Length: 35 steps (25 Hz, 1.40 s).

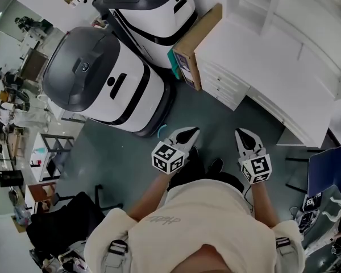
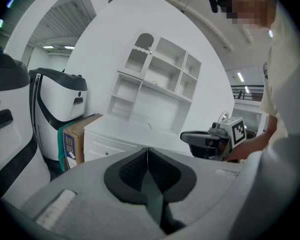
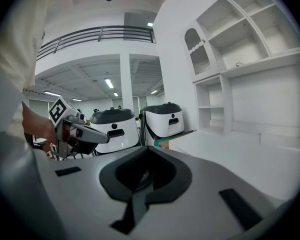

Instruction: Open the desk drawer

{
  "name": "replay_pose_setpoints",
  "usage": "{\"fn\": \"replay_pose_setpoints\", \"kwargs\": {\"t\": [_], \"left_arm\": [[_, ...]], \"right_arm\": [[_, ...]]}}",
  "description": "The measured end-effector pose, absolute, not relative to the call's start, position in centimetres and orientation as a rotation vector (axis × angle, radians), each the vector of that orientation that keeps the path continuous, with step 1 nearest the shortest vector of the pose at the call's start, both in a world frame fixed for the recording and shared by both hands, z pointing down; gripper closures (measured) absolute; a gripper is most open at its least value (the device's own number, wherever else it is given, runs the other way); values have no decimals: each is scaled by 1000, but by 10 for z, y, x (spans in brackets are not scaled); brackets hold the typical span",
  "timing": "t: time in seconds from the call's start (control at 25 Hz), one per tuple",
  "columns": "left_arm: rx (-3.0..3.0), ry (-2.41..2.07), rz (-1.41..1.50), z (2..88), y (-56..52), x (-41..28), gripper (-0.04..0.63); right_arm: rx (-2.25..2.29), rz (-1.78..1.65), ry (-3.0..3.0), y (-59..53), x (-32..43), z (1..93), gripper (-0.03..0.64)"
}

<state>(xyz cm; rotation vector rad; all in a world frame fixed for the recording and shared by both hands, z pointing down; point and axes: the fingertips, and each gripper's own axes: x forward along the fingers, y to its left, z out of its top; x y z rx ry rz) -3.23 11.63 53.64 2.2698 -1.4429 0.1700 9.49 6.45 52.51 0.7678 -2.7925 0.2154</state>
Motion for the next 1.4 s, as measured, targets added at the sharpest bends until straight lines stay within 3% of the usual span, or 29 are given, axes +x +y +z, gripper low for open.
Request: {"fn": "replay_pose_setpoints", "kwargs": {"t": [0.72,1.4], "left_arm": [[2504,-1212,246,511,-24,-125,578],[2499,-1114,353,538,-98,-111,578]], "right_arm": [[1155,175,-2700,-32,5,471,621],[1253,281,-2670,-115,22,506,621]]}}
